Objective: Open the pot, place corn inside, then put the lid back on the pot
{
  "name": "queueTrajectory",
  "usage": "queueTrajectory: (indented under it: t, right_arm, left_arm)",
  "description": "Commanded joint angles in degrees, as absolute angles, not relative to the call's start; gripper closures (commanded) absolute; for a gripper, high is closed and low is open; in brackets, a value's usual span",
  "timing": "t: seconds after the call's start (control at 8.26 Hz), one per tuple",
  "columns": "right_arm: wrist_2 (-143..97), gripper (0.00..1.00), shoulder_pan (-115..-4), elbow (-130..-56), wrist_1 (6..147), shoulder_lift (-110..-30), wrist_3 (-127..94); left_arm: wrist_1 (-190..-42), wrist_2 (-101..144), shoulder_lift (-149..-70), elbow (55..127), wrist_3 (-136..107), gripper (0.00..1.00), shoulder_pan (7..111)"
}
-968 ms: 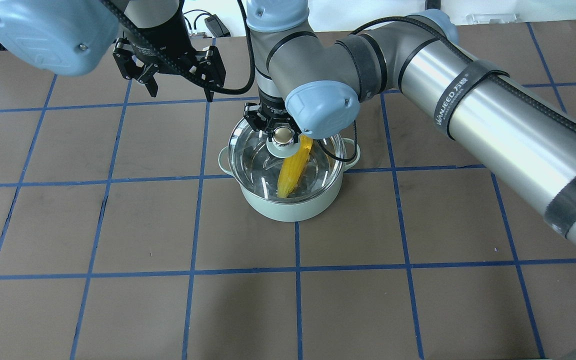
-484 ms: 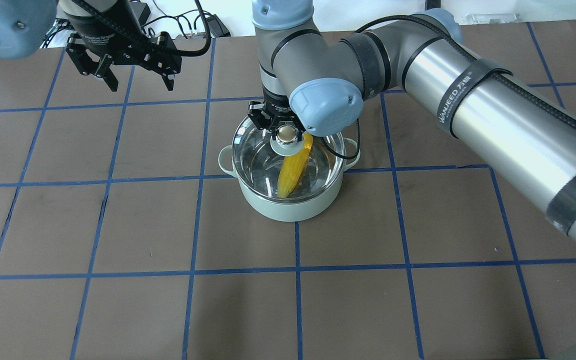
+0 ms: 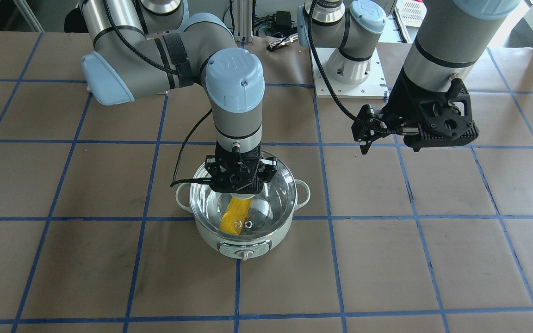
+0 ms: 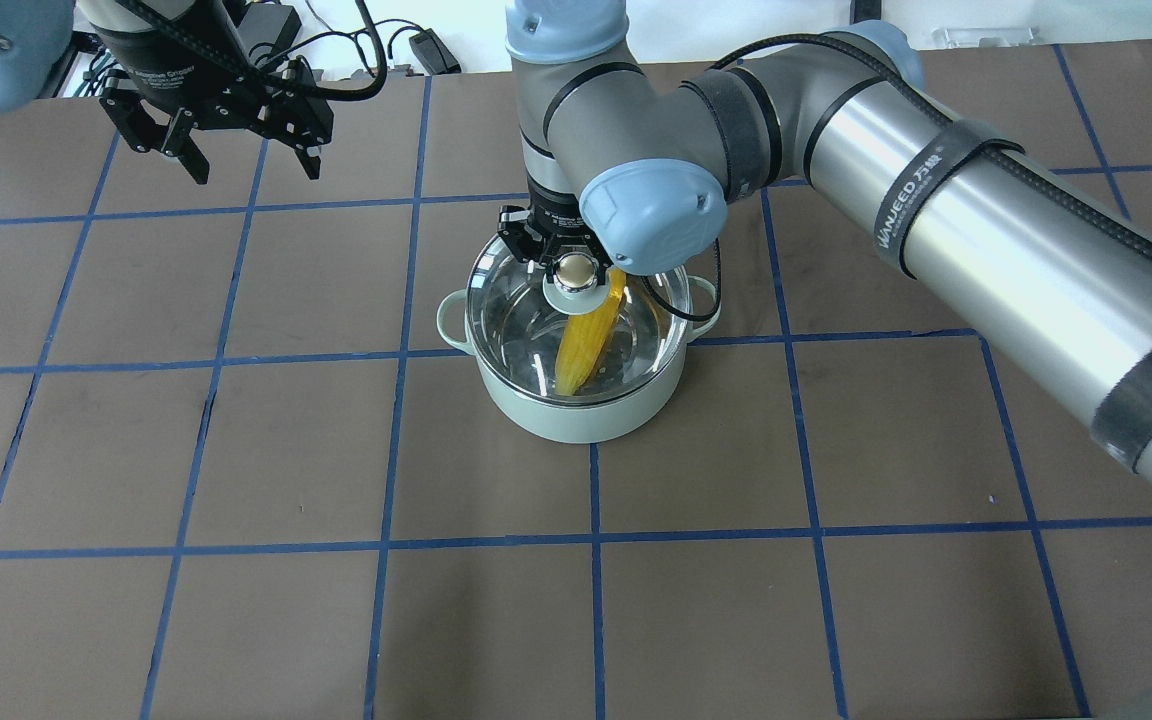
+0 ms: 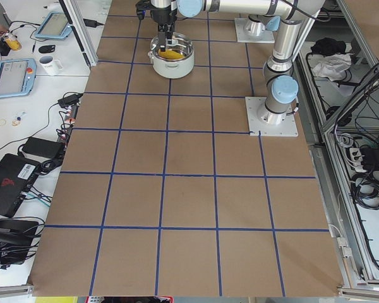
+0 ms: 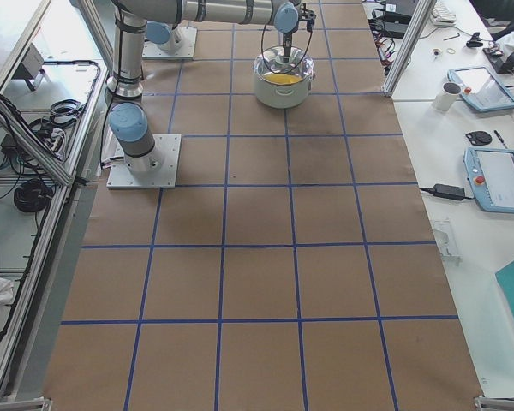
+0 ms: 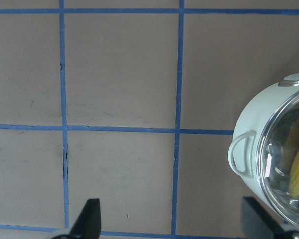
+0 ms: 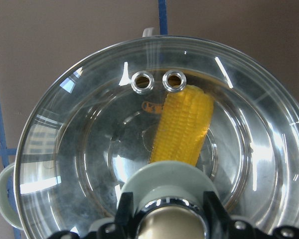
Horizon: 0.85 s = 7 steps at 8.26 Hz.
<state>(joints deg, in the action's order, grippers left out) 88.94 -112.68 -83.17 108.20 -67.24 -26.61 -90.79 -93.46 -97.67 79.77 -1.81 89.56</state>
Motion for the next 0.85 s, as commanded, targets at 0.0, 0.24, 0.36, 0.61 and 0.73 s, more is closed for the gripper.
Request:
queueTrajectory:
  t: [0.0, 0.24, 0.36, 0.61, 0.73]
  right_arm:
    - [88.9, 1.0, -112.7, -83.2, 108.3, -67.1, -26.5]
    - [89.0, 1.0, -112.7, -83.4, 108.2, -67.0, -26.6]
    - [88.9, 1.0, -112.7, -83.4, 108.2, -66.9, -26.9]
    - [89.0, 1.0, -112.7, -83.3, 108.0, -66.8, -26.6]
    - [88.8, 1.0, -112.7, -83.4, 107.8, -66.8, -26.5]
  left_arm:
    - [-90.8, -93.3, -97.6, 79.8, -1.8, 0.0, 89.6]
    - [-90.8, -93.3, -97.6, 79.7, -1.8, 0.0, 89.6]
    - [-90.8, -93.4, -97.4, 79.7, -1.8, 0.0, 89.6]
    - [-90.7, -93.8, -97.4, 79.6, -1.8, 0.0, 89.6]
    - [-90.7, -93.7, -97.4, 79.6, -1.8, 0.0, 89.6]
